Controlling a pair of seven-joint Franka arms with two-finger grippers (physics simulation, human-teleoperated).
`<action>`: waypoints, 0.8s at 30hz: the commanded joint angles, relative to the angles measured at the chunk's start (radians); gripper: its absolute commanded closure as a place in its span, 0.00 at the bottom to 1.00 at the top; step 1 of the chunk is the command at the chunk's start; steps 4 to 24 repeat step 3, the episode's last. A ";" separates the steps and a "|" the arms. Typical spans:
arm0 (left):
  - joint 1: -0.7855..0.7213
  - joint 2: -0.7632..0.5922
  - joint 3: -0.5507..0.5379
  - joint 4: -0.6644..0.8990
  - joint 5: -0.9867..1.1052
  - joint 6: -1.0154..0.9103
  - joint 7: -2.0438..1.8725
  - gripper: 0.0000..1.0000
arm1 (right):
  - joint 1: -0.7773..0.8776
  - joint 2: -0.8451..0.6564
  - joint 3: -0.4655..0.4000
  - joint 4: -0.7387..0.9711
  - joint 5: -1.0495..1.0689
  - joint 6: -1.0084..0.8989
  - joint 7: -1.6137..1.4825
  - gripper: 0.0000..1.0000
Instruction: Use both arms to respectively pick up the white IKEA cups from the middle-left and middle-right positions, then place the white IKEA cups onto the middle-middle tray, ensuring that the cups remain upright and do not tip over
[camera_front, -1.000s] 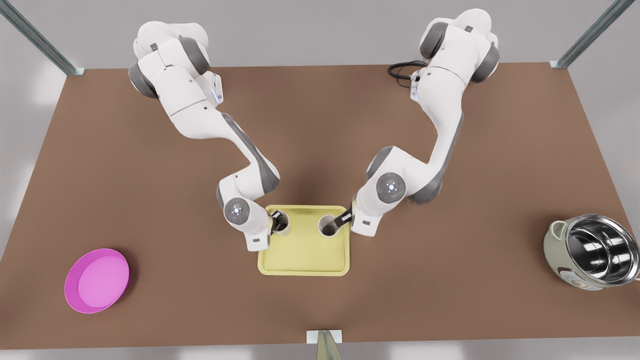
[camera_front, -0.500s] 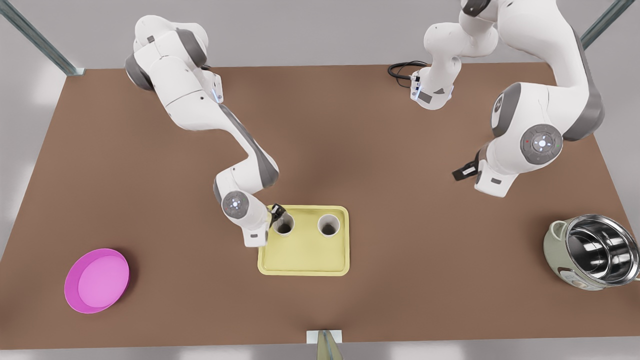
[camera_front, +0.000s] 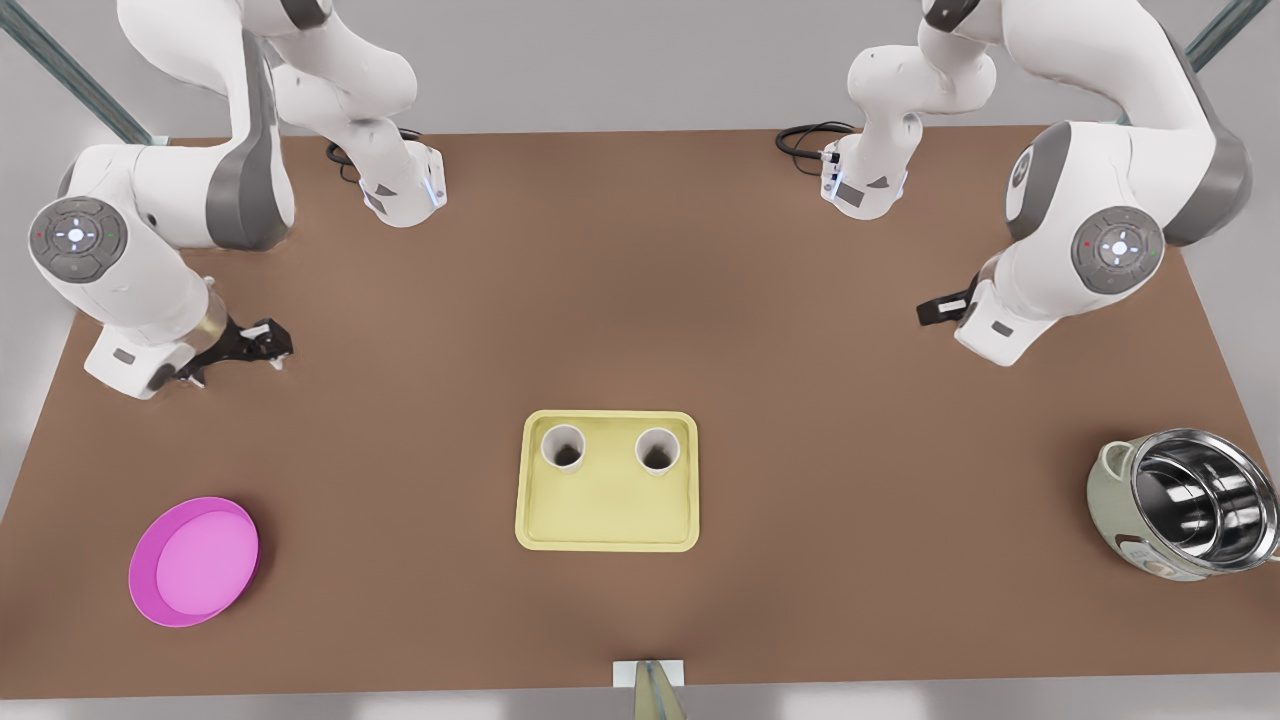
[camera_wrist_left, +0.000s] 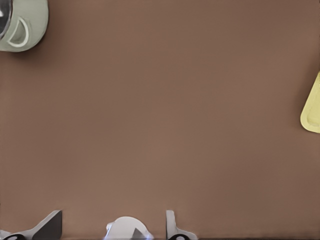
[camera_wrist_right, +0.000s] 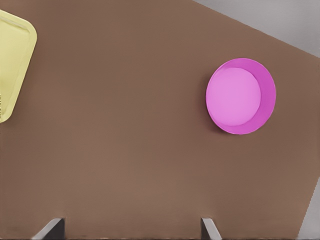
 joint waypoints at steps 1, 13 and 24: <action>-0.006 -0.002 -0.004 0.005 0.002 -0.089 0.174 0.00 | 0.000 -0.050 0.000 -0.035 0.004 -0.091 0.207 0.00; -0.006 0.000 -0.001 0.005 0.000 -0.083 0.176 0.00 | 0.000 -0.050 0.000 -0.035 0.004 -0.094 0.207 0.00; -0.006 0.000 -0.001 0.005 0.000 -0.083 0.176 0.00 | 0.000 -0.050 0.000 -0.035 0.004 -0.094 0.207 0.00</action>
